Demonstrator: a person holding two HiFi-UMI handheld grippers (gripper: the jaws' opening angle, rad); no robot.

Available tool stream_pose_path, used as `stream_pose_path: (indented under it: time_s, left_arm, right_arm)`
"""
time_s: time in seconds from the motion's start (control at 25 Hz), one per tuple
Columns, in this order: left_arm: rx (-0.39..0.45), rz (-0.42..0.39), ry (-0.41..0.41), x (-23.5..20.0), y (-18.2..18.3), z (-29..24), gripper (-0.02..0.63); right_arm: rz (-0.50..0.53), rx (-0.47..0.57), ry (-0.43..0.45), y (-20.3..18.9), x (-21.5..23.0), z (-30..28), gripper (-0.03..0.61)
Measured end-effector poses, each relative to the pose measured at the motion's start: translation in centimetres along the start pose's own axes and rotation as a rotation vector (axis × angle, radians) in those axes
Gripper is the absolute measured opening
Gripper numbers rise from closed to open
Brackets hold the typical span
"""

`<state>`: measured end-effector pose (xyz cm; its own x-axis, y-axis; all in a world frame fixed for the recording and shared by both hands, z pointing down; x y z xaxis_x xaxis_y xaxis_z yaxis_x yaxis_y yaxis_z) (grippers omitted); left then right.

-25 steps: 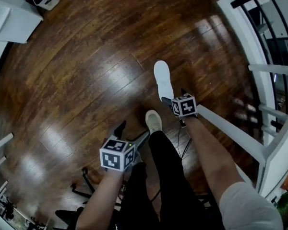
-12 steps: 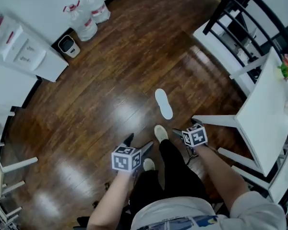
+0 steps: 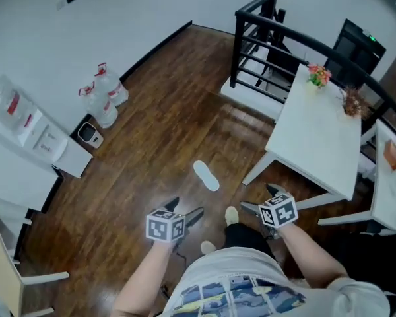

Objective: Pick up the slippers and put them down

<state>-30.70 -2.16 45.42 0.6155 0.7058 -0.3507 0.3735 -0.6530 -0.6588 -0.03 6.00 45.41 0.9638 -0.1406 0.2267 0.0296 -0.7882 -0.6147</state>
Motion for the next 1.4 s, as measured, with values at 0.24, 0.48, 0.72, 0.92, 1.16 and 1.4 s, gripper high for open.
stream_pose_path:
  time_s: [0.24, 0.48, 0.72, 0.92, 1.16, 1.4]
  left_arm:
    - [0.014, -0.113, -0.092, 9.6, 3.1, 0.3, 0.419]
    - [-0.015, -0.189, -0.193, 19.2, 5.4, -4.0, 0.419]
    - [-0.075, -0.302, -0.268, 27.5, 7.8, -10.0, 0.419]
    - [-0.091, -0.342, -0.313, 33.1, 8.4, -12.7, 0.419]
    - [-0.097, -0.402, -0.321, 37.0, 8.4, -13.8, 0.419]
    - [-0.126, -0.415, -0.335, 38.8, 7.7, -14.5, 0.419]
  right_arm:
    - [-0.103, 0.117, -0.126, -4.6, 3.9, 12.9, 0.515]
    - [-0.239, 0.190, -0.240, -10.5, 9.9, 22.4, 0.515]
    - [-0.337, 0.259, -0.309, -16.0, 15.8, 28.6, 0.515]
    - [-0.380, 0.293, -0.339, -19.6, 18.3, 32.4, 0.514]
    - [-0.388, 0.314, -0.344, -21.6, 19.3, 35.3, 0.514]
    - [-0.374, 0.325, -0.364, -22.9, 19.9, 36.6, 0.514]
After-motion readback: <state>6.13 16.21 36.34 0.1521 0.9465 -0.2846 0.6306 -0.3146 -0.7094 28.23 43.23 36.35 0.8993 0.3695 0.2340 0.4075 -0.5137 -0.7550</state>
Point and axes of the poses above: the fingertips, and each gripper's own axes: z backward along the fingers, x to its right, y out of its top, the point moved 10 cm from there along z, backward along the fingers, and after that the axes turned 3 degrees about -z, right-handed, at the moved point
